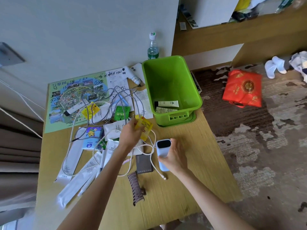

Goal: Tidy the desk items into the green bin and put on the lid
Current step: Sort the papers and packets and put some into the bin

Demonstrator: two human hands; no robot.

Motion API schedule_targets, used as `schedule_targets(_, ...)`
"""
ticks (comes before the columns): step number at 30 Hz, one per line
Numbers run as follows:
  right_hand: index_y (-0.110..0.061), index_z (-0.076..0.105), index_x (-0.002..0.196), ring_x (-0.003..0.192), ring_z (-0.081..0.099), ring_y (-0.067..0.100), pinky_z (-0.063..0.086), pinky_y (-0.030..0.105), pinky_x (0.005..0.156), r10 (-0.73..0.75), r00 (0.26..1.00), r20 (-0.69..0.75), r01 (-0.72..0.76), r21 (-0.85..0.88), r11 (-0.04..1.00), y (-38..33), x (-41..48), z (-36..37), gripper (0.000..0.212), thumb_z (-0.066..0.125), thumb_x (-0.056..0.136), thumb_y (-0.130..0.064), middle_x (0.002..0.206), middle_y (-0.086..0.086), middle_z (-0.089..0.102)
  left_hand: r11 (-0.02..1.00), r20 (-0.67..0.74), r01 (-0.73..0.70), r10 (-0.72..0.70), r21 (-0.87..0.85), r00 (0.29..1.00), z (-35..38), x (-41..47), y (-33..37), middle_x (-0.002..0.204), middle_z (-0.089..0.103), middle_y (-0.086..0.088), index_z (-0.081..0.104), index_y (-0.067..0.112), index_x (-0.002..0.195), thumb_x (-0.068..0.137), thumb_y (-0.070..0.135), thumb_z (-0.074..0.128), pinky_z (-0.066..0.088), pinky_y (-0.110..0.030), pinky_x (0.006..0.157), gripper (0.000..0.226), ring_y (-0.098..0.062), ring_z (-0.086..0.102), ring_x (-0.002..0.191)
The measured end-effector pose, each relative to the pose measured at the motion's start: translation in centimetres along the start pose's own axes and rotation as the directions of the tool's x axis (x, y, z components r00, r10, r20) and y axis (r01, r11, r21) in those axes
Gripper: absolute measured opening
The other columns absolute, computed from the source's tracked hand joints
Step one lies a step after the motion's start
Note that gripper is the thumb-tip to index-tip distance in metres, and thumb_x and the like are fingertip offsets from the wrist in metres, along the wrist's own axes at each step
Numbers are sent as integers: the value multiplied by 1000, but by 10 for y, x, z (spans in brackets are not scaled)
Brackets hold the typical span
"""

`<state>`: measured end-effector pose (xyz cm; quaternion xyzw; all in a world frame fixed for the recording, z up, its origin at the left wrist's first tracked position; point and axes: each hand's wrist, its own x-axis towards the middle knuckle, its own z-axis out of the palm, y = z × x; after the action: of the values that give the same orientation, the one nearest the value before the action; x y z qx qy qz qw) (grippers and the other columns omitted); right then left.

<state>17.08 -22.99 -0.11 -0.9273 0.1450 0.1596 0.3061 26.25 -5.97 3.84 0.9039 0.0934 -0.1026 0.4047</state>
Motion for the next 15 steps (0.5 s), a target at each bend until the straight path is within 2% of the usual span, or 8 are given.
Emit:
schedule_targets(2,-9,34,138,120,43,26,40,34,97,-59,998,-30,56,-100,993,-8,1,0,77,71,74,-30,129,7,44,988,-40,22,-28,-155,999,-16,-11,-12,72,64,9,53,13,84,90,15,62,45,-18,57,12,-11,60,67)
schedule_targets(3,-9,35,138,121,42,26,39,34,100,-111,992,-59,102,-147,984,-14,0,0,74,70,76,-29,130,7,43,972,-53,32,-46,-232,998,-24,-17,-19,73,65,8,52,11,85,91,14,62,47,-18,59,12,-10,62,69)
schedule_targets(5,-9,42,131,118,44,25,41,34,98,-238,962,-130,212,-189,959,-28,-1,0,61,69,78,-23,127,7,46,943,-94,46,-81,-329,992,-38,-31,-37,82,68,-1,53,7,91,93,14,60,51,-27,66,10,-16,67,76)
schedule_targets(8,-9,50,118,111,48,25,43,34,92,-378,917,-123,353,-185,917,-56,-4,8,39,64,81,-15,118,8,49,927,-180,68,-144,-369,973,-56,-51,-70,85,70,-4,58,10,93,93,16,61,48,-20,61,7,-12,66,72)
schedule_targets(10,-9,53,109,107,49,26,45,36,87,-446,891,-90,431,-142,891,-75,-7,17,25,59,85,-10,114,8,51,922,-202,97,-183,-376,962,-66,-66,-90,79,67,-6,60,9,88,93,17,61,46,-28,59,10,-15,60,65)
schedule_targets(13,-11,54,101,93,53,20,44,31,68,-517,855,-51,513,-76,855,-95,-13,32,10,54,91,-10,104,3,54,936,-170,188,-246,-299,954,-76,-85,-120,68,64,-6,62,8,76,92,18,63,43,-33,60,20,-11,57,60)
schedule_targets(15,-11,57,94,78,57,18,36,25,58,-516,857,-14,516,0,857,-103,-19,44,6,51,93,-11,93,2,61,921,-104,277,-315,-274,944,-76,-96,-135,72,67,-8,65,5,76,90,22,66,45,-36,65,22,-18,61,68)
